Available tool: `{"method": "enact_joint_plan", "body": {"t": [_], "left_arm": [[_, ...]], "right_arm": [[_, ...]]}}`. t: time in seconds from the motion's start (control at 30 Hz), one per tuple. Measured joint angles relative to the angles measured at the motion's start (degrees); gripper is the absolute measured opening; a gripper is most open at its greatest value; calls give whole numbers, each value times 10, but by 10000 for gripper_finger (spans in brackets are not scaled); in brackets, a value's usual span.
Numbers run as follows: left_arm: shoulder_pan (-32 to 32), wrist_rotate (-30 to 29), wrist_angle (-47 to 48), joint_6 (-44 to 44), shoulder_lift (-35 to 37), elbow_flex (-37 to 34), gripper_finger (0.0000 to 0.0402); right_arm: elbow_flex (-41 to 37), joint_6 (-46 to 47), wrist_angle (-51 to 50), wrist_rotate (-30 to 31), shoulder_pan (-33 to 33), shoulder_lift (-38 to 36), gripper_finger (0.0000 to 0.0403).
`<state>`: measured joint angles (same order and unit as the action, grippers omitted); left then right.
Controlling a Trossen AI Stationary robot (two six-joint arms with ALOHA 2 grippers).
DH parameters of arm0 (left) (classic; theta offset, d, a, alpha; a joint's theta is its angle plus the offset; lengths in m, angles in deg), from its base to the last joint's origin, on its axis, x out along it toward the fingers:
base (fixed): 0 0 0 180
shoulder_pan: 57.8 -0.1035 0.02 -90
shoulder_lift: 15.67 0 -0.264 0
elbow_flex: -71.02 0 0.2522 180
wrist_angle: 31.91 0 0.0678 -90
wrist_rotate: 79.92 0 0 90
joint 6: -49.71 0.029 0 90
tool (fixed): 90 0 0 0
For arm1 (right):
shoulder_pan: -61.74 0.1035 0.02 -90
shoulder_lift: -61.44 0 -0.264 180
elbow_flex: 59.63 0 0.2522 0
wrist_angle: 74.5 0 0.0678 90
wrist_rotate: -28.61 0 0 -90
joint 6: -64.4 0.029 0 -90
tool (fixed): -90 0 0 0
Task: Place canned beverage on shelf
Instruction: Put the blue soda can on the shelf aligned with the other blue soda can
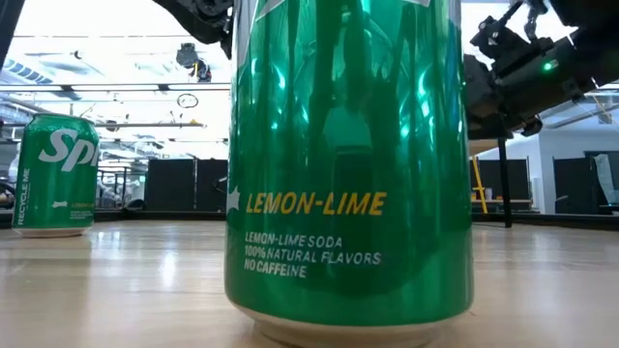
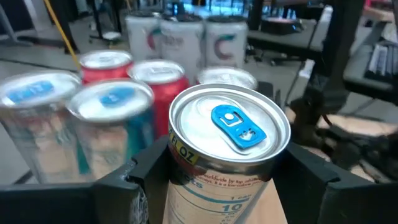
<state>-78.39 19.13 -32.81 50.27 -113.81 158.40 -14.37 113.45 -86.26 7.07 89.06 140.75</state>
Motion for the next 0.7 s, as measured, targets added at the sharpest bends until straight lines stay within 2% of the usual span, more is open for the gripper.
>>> {"method": "enact_joint_plan", "body": {"t": [0.1,0.7], "left_arm": [[-10,6,1,0,-9,11,222],[-16,8,-10,-3,-38,15,223]], "right_arm": [[0,15,-17,-14,-3,0,265],[0,26,-37,-12,-3,0,265]]}}
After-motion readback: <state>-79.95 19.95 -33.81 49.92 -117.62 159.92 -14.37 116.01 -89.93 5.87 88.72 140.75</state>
